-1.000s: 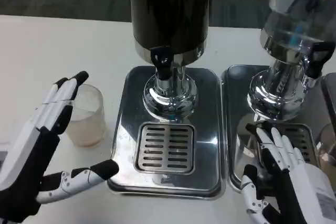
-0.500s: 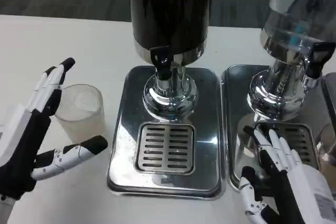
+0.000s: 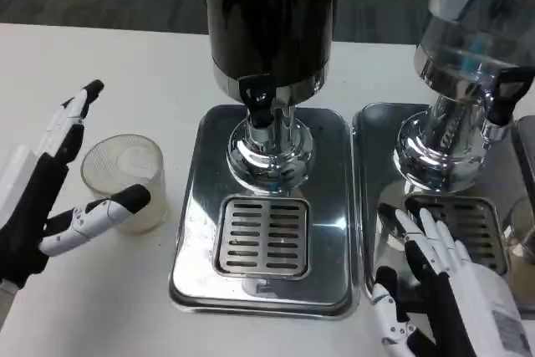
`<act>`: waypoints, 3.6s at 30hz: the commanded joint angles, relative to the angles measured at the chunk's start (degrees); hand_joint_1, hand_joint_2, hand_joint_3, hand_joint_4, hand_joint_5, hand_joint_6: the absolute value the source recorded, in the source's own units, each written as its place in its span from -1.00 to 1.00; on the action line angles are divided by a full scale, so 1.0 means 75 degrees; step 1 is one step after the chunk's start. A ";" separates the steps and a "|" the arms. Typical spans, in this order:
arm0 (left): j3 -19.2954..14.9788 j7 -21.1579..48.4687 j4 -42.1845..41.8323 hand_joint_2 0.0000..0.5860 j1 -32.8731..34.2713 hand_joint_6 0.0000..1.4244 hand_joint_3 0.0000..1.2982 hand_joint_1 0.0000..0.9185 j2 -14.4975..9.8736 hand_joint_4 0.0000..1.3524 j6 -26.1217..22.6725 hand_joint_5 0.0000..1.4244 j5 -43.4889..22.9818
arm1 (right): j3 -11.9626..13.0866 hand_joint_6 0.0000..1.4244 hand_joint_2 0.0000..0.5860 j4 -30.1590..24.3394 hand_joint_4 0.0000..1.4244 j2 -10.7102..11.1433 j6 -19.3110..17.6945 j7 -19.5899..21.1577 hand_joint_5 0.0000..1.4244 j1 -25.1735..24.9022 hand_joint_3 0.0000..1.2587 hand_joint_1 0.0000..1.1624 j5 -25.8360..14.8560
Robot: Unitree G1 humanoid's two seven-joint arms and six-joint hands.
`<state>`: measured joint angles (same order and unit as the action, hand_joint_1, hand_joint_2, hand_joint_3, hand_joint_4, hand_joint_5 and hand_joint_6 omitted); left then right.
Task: Grasp the cup under the faucet to collect the drink, then remove the cup.
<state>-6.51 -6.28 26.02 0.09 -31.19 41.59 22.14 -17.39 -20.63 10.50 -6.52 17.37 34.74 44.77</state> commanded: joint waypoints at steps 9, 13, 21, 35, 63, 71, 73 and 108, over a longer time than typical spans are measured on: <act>0.0303 -0.0234 0.1790 -1.00 0.0913 -0.77 -1.00 -1.00 -0.0436 -1.00 0.0528 -1.00 0.0072 | -0.0113 -1.00 0.91 -0.0058 -0.98 -0.0206 0.0004 0.0248 -1.00 0.0226 -0.81 -0.54 0.0176; 0.0477 -0.0518 0.2366 -1.00 0.1114 -0.74 -1.00 -1.00 -0.0519 -1.00 0.0701 -1.00 0.0286 | -0.0135 -1.00 0.91 -0.0049 -0.98 -0.0214 -0.0002 0.0255 -1.00 0.0221 -0.80 -0.54 0.0169; 0.0860 -0.0924 0.3168 -1.00 0.1425 -0.73 -1.00 -1.00 -0.0652 -1.00 0.0806 -1.00 0.0587 | -0.0129 -0.98 0.91 -0.0034 -0.98 -0.0208 0.0004 0.0234 -1.00 0.0161 -0.80 -0.54 0.0146; 0.1347 -0.1214 0.4112 -0.99 0.1767 -0.72 -1.00 -0.90 -0.0880 -1.00 0.0640 -1.00 0.0699 | -0.0121 -0.96 0.91 -0.0011 -0.97 -0.0230 0.0013 0.0262 -1.00 0.0102 -0.80 -0.54 0.0118; 0.2154 -0.1490 0.5437 -0.97 0.2636 -0.66 -1.00 -0.58 -0.0883 -1.00 0.0590 -0.98 0.0833 | -0.0141 -0.95 0.96 0.0155 -0.97 -0.0414 0.0016 0.0425 -1.00 0.0095 -0.79 -0.52 0.0110; 0.2324 -0.1623 0.5616 -0.95 0.2802 -0.65 -1.00 -0.58 -0.0898 -1.00 0.0598 -0.97 0.0831 | -0.0241 -0.95 0.94 0.0323 -0.97 -0.0524 -0.0001 0.0600 -1.00 0.0049 -0.78 -0.53 0.0143; 0.2361 -0.1685 0.5638 -0.95 0.2833 -0.65 -1.00 -0.58 -0.0911 -1.00 0.0594 -0.97 0.0865 | -0.0244 -0.95 0.93 0.0339 -0.97 -0.0514 0.0004 0.0599 -1.00 0.0064 -0.78 -0.53 0.0119; 0.2913 -0.2346 0.5707 -0.89 0.3315 -0.65 -1.00 -0.55 -0.0519 -1.00 0.0682 -0.95 0.1137 | 0.0336 -0.93 0.94 0.0189 -0.94 0.0010 -0.0307 0.0396 -1.00 0.0344 -0.77 -0.57 -0.0580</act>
<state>14.75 -23.39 69.10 24.78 -35.49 46.07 30.05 -15.35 -18.47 9.84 -7.84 20.85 36.57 40.88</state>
